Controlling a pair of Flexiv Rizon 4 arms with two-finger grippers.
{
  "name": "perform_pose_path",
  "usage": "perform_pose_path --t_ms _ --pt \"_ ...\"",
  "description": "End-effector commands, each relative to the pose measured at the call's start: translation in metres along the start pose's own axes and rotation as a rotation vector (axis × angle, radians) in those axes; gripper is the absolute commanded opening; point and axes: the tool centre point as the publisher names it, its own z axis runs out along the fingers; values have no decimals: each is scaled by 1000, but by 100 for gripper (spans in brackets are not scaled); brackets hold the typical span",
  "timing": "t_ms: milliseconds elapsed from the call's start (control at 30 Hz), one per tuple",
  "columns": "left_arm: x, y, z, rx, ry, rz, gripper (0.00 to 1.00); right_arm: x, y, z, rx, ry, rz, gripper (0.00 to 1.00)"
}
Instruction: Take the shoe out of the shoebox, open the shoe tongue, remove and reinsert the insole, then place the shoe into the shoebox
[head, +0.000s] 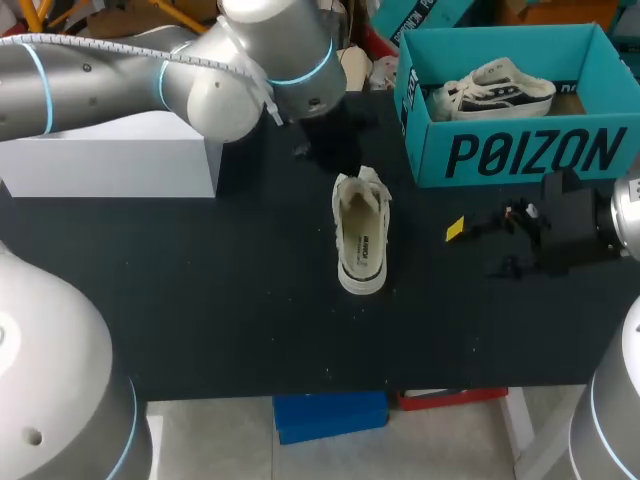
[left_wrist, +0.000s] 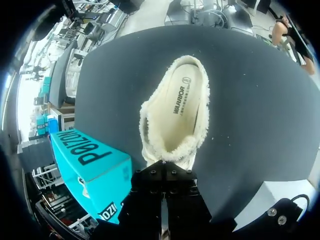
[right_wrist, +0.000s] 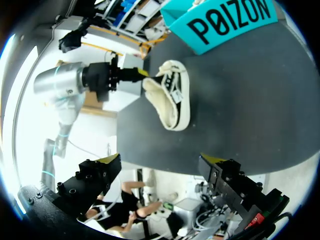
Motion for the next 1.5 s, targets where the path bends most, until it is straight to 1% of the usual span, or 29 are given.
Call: perform_pose_path --t_ms 33,133,267,400,533,600,700,733,767,800,900,967,1000,1267,1500 --pt "1 -9 13 25 0 5 0 1 0 0 0 -2 1 100" --pt "4 -17 20 46 10 1 0 1 0 0 0 -2 1 100" --pt "15 -25 30 77 23 -24 0 1 0 0 0 -2 1 100" --pt "22 -29 30 93 16 -44 0 1 0 0 0 -2 1 100" --pt "23 -27 16 84 12 -55 0 1 0 0 0 -2 1 100" --pt "22 -26 5 85 -4 -61 0 1 0 0 0 -2 1 100" --pt "23 -29 -8 123 14 -35 0 1 0 0 0 -2 1 100" --pt "23 -27 -11 129 18 -14 15 1 0 0 0 -2 1 100" --pt "23 -28 -15 143 17 -8 23 1 0 0 0 -2 1 100" --pt "23 -29 -19 138 29 5 27 1 0 0 0 -2 1 100" --pt "26 -30 -22 156 62 35 31 1 0 0 0 -2 1 100" --pt "30 -31 -20 158 81 40 36 1 0 0 0 -2 1 100" --pt "31 -32 -18 157 94 49 36 1 0 0 0 -2 1 100" --pt "37 -39 5 199 132 72 35 1 0 0 0 -2 1 100" --pt "44 -42 20 209 176 107 34 1 0 0 0 -2 1 100"
